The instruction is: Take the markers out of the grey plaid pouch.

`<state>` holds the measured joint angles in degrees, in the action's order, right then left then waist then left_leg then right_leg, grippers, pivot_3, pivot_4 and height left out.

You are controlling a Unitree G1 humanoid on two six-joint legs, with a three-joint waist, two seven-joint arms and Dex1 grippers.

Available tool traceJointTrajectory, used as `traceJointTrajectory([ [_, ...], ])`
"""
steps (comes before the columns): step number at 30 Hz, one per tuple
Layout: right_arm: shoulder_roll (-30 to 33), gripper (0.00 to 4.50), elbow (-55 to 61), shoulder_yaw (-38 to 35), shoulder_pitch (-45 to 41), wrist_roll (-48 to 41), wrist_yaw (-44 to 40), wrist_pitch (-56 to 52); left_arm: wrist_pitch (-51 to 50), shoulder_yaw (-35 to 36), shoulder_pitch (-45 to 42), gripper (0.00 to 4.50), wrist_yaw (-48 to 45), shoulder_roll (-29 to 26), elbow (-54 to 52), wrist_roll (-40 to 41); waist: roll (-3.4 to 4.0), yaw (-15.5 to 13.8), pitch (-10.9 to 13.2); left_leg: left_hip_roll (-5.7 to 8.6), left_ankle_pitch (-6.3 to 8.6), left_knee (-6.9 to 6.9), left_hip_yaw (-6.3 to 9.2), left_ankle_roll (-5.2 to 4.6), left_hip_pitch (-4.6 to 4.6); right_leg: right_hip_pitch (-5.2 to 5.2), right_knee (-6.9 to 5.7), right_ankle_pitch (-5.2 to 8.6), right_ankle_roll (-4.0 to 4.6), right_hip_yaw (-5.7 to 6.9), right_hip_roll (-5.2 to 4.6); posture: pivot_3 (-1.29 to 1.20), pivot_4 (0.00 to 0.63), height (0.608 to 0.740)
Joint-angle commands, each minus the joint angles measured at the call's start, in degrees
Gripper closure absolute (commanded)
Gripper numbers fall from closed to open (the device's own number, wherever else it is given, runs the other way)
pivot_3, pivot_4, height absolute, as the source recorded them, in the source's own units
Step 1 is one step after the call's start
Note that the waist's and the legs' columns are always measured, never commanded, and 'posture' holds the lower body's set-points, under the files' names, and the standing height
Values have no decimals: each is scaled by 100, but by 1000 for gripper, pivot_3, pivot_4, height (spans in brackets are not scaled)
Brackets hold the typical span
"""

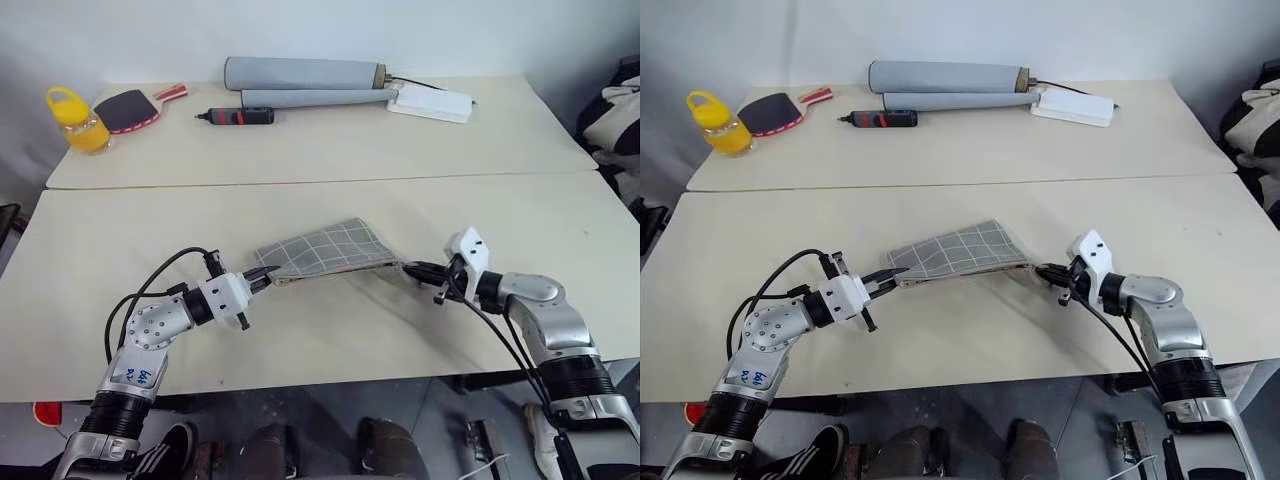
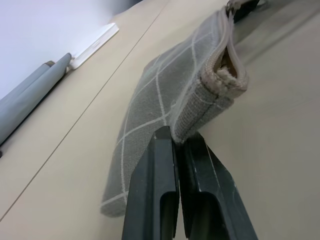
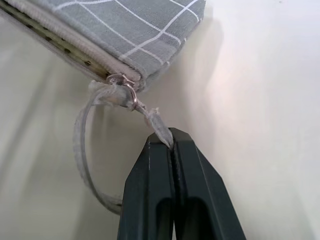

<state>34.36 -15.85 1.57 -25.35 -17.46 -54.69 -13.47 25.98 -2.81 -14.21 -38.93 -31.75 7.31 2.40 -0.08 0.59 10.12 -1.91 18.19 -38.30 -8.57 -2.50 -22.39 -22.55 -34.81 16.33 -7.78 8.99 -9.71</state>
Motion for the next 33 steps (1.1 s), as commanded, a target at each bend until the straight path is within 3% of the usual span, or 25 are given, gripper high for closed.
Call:
traceJointTrajectory([
  [1, -45, 4091, 412, -48, 21, -164, -181, -116, 35, 95, -16, 4500, 107, 78, -72, 77, 0, 1, 0, 1, -1, -1, 0, -1, 0, 1, 0, 0, 0, -1, 0, 0, 150, 740],
  [7, 414, 2171, 889, -295, 104, -263, -398, -535, 18, 128, 16, 4500, 90, 86, -67, 101, 0, -41, 0, 2, -1, -4, 1, -1, -1, 2, 1, -1, -1, -2, -1, 0, 150, 740],
  [12, 859, 2171, 1738, -615, 219, -432, -366, -809, -18, 187, 63, 4500, 101, 89, -49, 148, 0, -48, 0, 3, 0, -3, 6, -3, -2, 3, 5, -1, -2, 0, -5, 0, 150, 740],
  [16, 418, 2171, 2566, -700, -26, -918, 21, -1156, -154, 223, 20, 4500, 99, 176, -58, 290, 0, 2, 0, -3, -2, -2, 4, 1, 0, 2, 4, -1, -1, 0, -1, 0, 150, 740],
  [19, 13, 3051, 3065, -295, 27, -919, 184, -1211, -267, 214, -102, 4500, 105, 258, -37, 359, 0, 5, 0, -6, -4, -2, 5, 4, 0, 2, 1, -1, 0, 0, 0, 0, 150, 740],
  [23, -171, 4407, 3010, 351, 123, -69, 381, -532, -337, 200, -228, 4500, 73, 311, -10, 395, 0, -64, 0, 4, -3, -3, 8, 2, -2, 2, 1, -1, -2, 1, -4, 0, 150, 740],
  [33, -509, 4463, 2019, 897, -112, 1096, 874, 584, -417, 142, -157, 4500, 70, 372, -187, 376, -1, -18, 0, 8, -4, -3, 4, -2, -3, 2, 3, -5, -9, 1, -4, 0, 150, 740],
])
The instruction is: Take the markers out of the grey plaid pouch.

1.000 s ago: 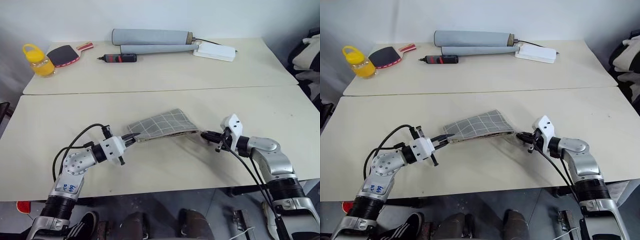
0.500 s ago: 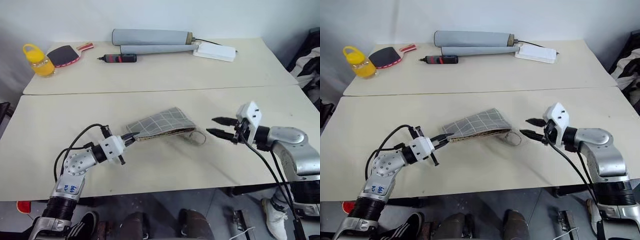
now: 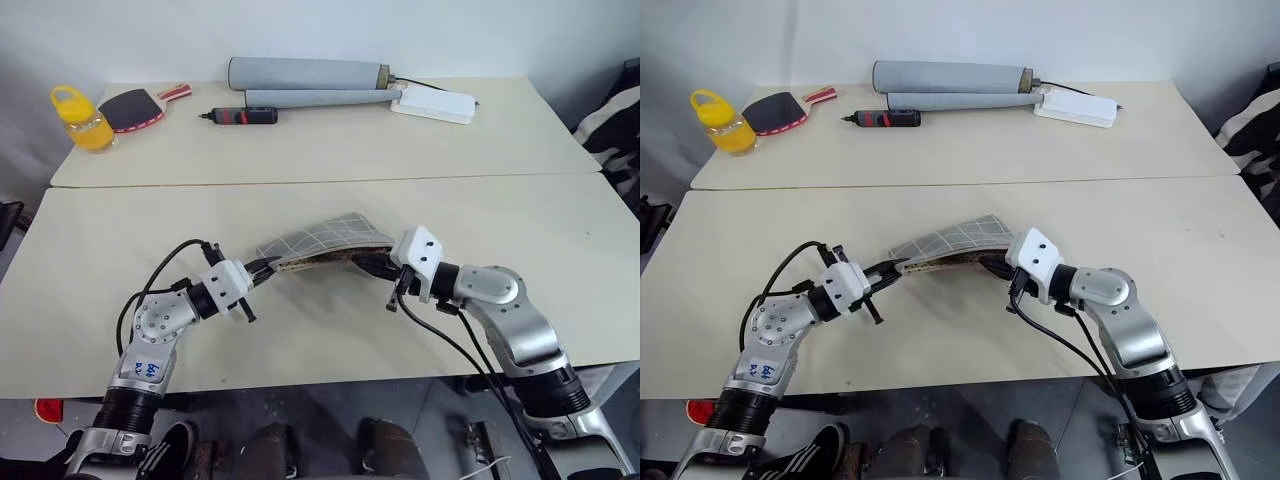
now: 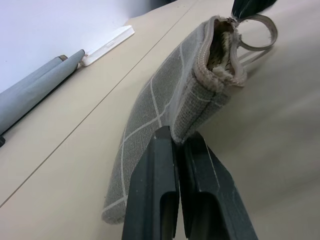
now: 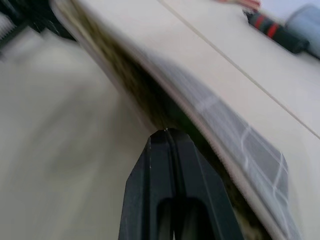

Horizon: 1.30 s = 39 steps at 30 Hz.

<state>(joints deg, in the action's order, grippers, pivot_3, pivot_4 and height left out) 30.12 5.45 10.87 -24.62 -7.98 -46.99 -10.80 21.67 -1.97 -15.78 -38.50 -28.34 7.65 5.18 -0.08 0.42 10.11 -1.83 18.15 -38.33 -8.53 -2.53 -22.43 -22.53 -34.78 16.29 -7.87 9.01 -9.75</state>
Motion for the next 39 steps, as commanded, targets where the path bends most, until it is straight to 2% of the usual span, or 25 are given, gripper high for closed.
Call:
traceJointTrajectory([
  [1, -121, 4463, -171, -34, -222, 164, 115, 351, 22, 39, 18, 4500, 32, 44, -244, 64, 0, 0, 0, 0, 0, 0, 0, 0, 0, 0, 0, 0, 0, 0, 0, 0, 150, 740],
  [6, -262, 4463, -422, 125, -383, 529, 230, 594, -43, -50, 90, 4500, 84, 136, -406, -27, 0, 3, 0, -2, -1, 0, 0, 0, 1, 0, -1, 0, 0, 0, 1, 0, 150, 740],
  [9, -205, 4463, -677, 379, -447, 1069, 369, 916, -122, -71, 73, 4500, 96, 179, -484, -33, 0, -5, 0, -2, -1, 0, 0, 0, 0, 0, -1, 0, 0, 0, 1, 0, 150, 740],
  [12, -126, 3937, -902, 548, -574, 1595, 593, 1396, -280, -57, 0, 4500, 121, 231, -594, 17, 0, -5, 0, -1, -1, 0, 0, 0, 0, 0, -1, 0, 0, -1, 1, 0, 150, 740],
  [18, -126, 1962, -1044, 487, -688, 1952, 874, 1827, -584, 63, -64, 4500, 136, 263, -703, 164, 0, 15, 0, -4, -5, 0, 0, 5, 1, 0, -1, 0, 0, -1, 3, 0, 150, 740],
  [21, -126, 890, -1071, 459, -733, 1936, 851, 1851, -626, 55, -52, 4500, 115, 262, -725, 159, 0, 26, 0, -3, -5, 0, 0, 4, 1, 1, -1, 0, 0, -1, 4, 0, 150, 740],
  [24, -202, 15, -1017, 398, -763, 1825, 842, 1797, -691, 13, -40, 4500, 56, 279, -762, 192, 0, 44, 0, -3, -5, 0, 0, 4, 1, 1, -1, 0, 0, -1, 4, 0, 150, 740],
  [26, -235, 15, -932, 390, -759, 1706, 744, 1690, -752, -1, -59, 4500, 33, 304, -779, 225, 0, 60, 0, -4, -5, 0, 1, 4, 1, 1, -2, 0, 0, -1, 4, 0, 150, 740],
  [28, -210, 358, -835, 390, -760, 1596, 628, 1623, -849, 4, -105, 4500, 29, 335, -781, 270, 0, 70, 0, -4, -5, 0, 2, 4, 1, 1, -2, 0, 0, -1, 4, 0, 150, 740],
  [32, -76, 1655, -636, 285, -824, 1422, 415, 1441, -1095, 47, -172, 4500, -9, 371, -828, 441, 0, 89, 0, -4, -5, 0, 4, 4, 1, 2, -2, 0, 0, 0, 4, 0, 150, 740],
  [35, 176, 2645, -528, 151, -932, 1130, -53, 1386, -1333, 80, -217, 4500, -61, 395, -894, 618, 0, 108, 0, -3, -6, 0, 4, 3, 1, 2, -2, 0, 0, -1, 4, 0, 150, 740],
  [39, 712, 2645, -517, 8, -1410, 597, -994, 1259, -2131, 71, -273, 4500, -340, 413, -1168, 1244, 0, 112, 1, -3, -6, 0, 6, 3, 0, 3, 0, 0, 0, -1, 4, 0, 150, 740],
])
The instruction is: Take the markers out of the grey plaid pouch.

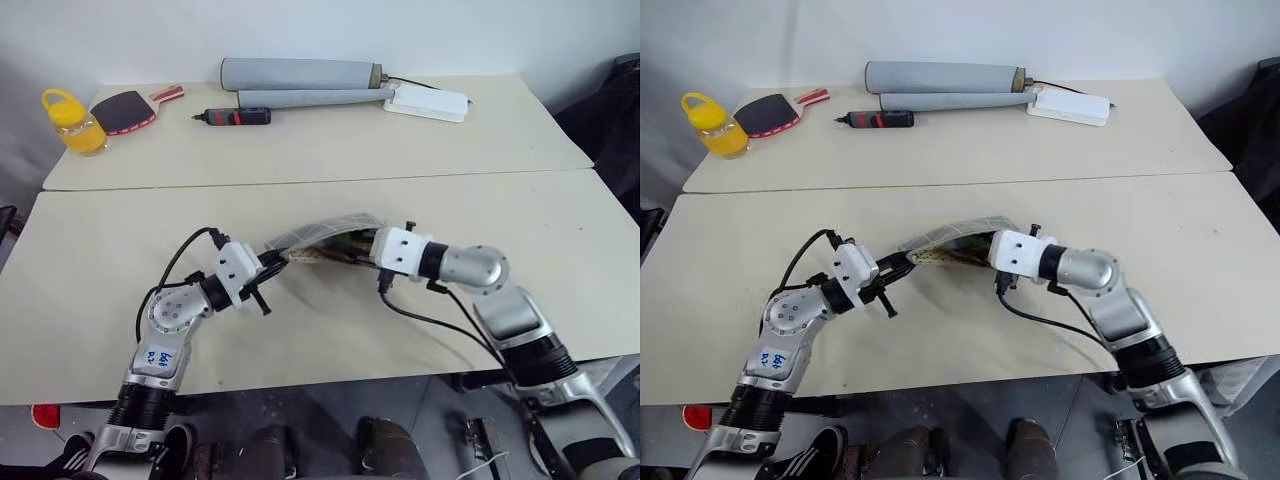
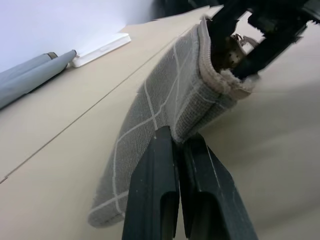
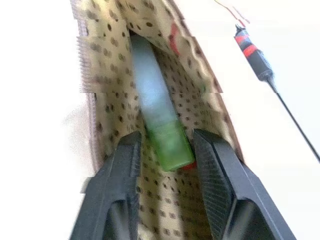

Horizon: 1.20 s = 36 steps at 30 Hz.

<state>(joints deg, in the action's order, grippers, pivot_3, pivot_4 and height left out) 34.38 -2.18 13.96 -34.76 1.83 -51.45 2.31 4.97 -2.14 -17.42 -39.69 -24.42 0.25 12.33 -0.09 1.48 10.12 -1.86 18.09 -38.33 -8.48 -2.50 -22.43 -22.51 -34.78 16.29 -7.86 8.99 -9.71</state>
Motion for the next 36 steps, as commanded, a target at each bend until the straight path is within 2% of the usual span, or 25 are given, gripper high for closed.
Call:
traceJointTrajectory([
  [1, 371, 2645, 205, -241, -522, -377, -708, -103, -640, 62, -122, 4500, -329, 5, -492, 668, 0, 9, 0, 0, 0, -1, 0, 0, 0, 0, 0, 0, 0, -1, 0, 0, 150, 740],
  [9, 496, 2645, 123, 311, -949, -327, -1717, -684, -2575, -23, -286, 4500, -703, 51, -909, 1790, -1, 9, 0, -3, -1, -3, 0, 1, 2, 2, -2, 1, 1, -1, 4, 0, 150, 740],
  [12, 666, 2645, 35, 617, -1206, -42, -2160, -783, -3075, -10, -351, 4500, -742, 228, -962, 2168, 0, -2, 0, -2, -1, -8, 0, 1, 1, 2, -2, 1, 1, -1, 4, 0, 150, 740],
  [15, 518, 2645, -51, 714, -1450, 75, -2176, -933, -3512, 146, -388, 4500, -666, 453, -767, 2499, -2, -4, 1, -3, -1, -18, 4, 1, -2, 5, -3, 1, 1, -1, 3, 0, 150, 740],
  [20, 159, 2645, -452, 987, -1594, 491, -1926, -818, -3567, 171, -433, 4500, -716, 556, -531, 2432, -2, 11, 1, -4, -2, -20, 3, 3, -1, 4, -8, 1, 2, 0, 6, 0, 150, 740],
  [35, 326, 2645, -467, 1075, -1346, 922, -2120, -912, -3367, 193, -314, 4500, -686, 568, -606, 2228, -2, 6, 1, -4, -2, -29, 4, 3, -2, 6, -10, 1, 2, -1, 6, 0, 150, 740],
  [36, 328, 3015, -463, 1062, -1333, 932, -2126, -923, -3354, 196, -306, 4500, -681, 570, -610, 2213, -2, 7, 1, -3, -2, -29, 4, 4, -2, 5, -9, 1, 2, -1, 6, 0, 150, 740],
])
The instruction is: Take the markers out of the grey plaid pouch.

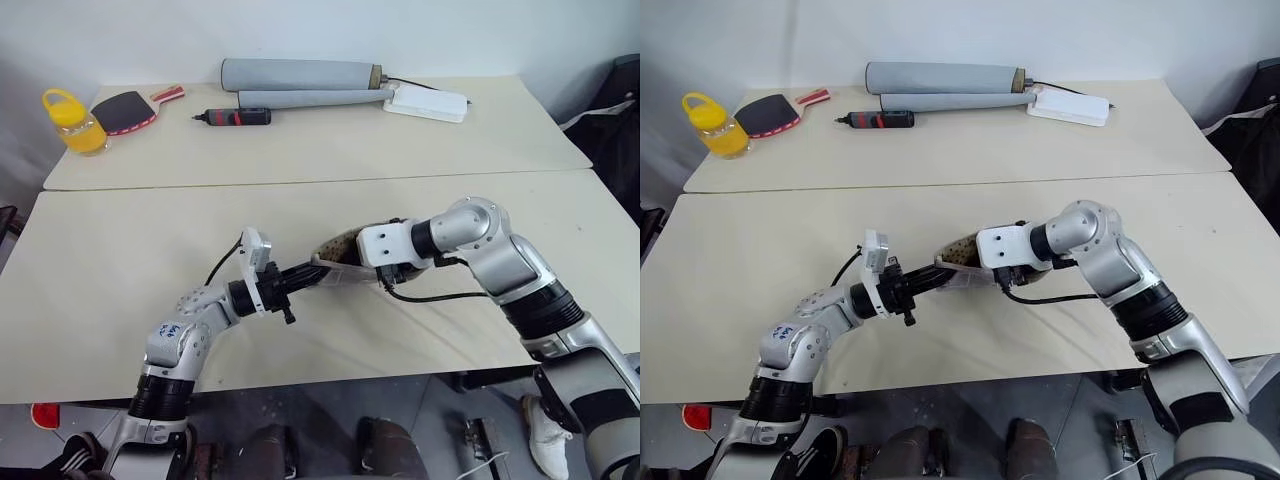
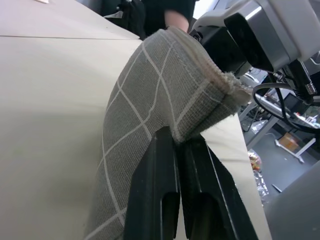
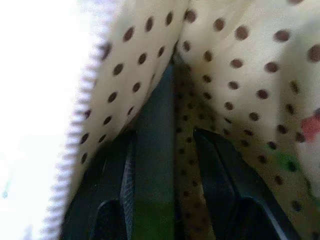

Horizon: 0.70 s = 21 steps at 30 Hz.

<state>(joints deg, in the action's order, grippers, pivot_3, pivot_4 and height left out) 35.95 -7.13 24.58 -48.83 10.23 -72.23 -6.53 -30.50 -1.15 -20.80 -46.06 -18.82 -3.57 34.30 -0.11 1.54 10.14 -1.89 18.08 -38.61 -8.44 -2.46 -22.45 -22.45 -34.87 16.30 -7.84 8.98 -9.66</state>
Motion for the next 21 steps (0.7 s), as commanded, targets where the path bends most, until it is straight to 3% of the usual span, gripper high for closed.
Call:
traceJointTrajectory([
  [1, 181, 3242, 34, -8, 90, 101, -63, -40, 210, 100, 40, 4500, -38, 13, -233, 2, 0, 3, 0, 0, 0, 0, 0, 0, 0, 0, 0, 0, 0, 0, 0, 0, 150, 740],
  [5, 223, 4465, 38, -28, 112, 112, -80, 7, 253, 113, 64, 4500, -18, 23, -243, -43, 0, 0, 0, -1, 0, -2, 0, 0, 1, 1, -1, 0, 0, 0, 0, 0, 150, 740],
  [15, 336, 4465, 201, -244, 125, -12, 24, -36, 292, 124, 41, 4500, 44, 61, -218, -56, 0, -2, 0, -2, 0, -7, 0, 0, 0, 2, -1, 0, 0, -1, -1, 0, 150, 740],
  [18, 271, 3935, 222, -232, 119, -71, 27, -181, 209, 116, 28, 4500, 52, 99, -220, 4, 0, -1, 0, -2, 0, -7, 0, 0, -1, 2, -1, 0, 0, -2, -1, 0, 150, 740],
  [21, 254, 2941, 236, -169, 80, -23, 53, -218, 132, 71, 20, 4500, 34, 127, -269, 45, 0, -3, 0, -2, 0, -7, 0, 0, -1, 2, -1, 0, 0, -1, -1, 0, 150, 740],
])
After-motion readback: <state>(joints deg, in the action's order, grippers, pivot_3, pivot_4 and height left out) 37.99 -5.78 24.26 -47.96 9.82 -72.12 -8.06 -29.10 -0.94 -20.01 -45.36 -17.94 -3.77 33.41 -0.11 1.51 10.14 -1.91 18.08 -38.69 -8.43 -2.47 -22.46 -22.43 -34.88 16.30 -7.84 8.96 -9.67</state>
